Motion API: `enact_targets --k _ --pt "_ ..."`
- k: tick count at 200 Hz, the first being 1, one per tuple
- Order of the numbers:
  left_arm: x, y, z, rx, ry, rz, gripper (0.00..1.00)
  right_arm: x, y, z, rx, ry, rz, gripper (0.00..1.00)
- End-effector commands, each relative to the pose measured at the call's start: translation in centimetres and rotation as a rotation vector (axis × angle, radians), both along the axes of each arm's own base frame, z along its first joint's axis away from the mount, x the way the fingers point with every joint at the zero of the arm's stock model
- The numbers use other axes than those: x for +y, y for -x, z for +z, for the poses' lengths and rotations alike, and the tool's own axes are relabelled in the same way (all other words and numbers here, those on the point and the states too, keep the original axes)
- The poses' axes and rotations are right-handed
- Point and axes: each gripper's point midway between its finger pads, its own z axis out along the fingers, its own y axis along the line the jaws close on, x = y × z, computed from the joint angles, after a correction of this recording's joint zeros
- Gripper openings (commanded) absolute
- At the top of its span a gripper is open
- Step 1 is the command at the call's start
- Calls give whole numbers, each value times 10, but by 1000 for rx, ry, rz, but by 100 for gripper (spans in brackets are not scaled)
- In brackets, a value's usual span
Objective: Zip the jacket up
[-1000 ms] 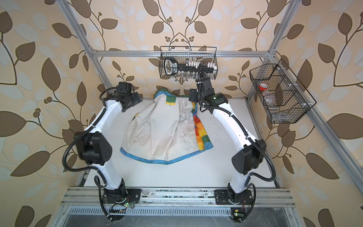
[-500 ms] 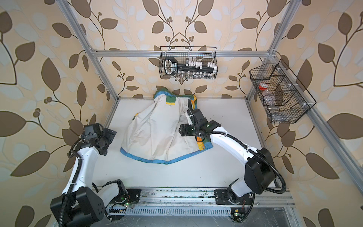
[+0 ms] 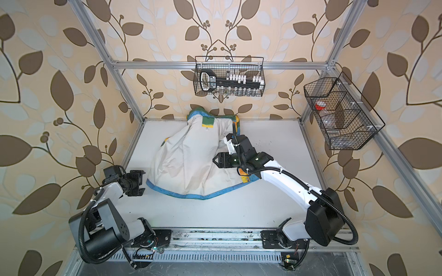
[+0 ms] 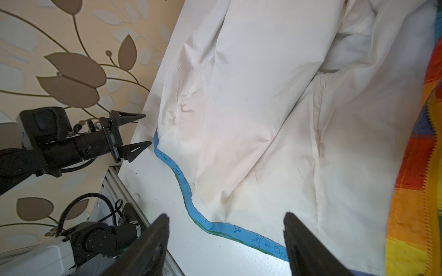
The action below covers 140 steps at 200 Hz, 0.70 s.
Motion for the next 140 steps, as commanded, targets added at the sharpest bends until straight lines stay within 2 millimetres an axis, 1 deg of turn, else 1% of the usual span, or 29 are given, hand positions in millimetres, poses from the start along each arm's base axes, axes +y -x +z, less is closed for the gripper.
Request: enact_targets --k 1,19,52,60,61,75,87,92,104,111,120,131,136,140 --pt "0 -10 -7 -43 46 6 79 -10 -2 5 7 -48 -17 75" --pt "0 -15 -17 -64 66 12 77 -18 -7 10 2 -70 -38 74" --pt "-4 -23 -25 -117 98 3 64 -32 -14 17 -9 -89 -72 73" --pt "-4 -28 -22 -150 103 1 57 -33 -16 18 -10 -93 -75 73" --pt "-4 -29 -21 -156 103 0 55 -33 -16 18 -10 -93 -75 73" --pt "-6 -38 -10 -221 117 -18 38 -35 -18 17 -8 -97 -80 73" --pt "-6 -46 0 -258 123 -41 17 -35 -18 15 0 -96 -82 73" --pt "-5 -49 8 -277 117 -51 11 -35 -19 13 3 -94 -83 73" --pt "-3 -60 33 -343 81 -85 0 -34 -18 8 16 -98 -80 72" --pt "-3 -65 52 -379 50 -111 0 -34 -18 5 25 -98 -80 72" --pt "-7 -77 84 -443 -10 -170 0 -33 -17 -1 39 -98 -76 71" --pt "-24 -90 123 -493 -104 -286 0 -33 -15 -6 53 -95 -74 70" --pt "-37 -96 144 -518 -148 -348 0 -33 -14 -9 58 -95 -72 70" --pt "-49 -100 156 -525 -180 -401 0 -33 -14 -10 61 -95 -71 70"
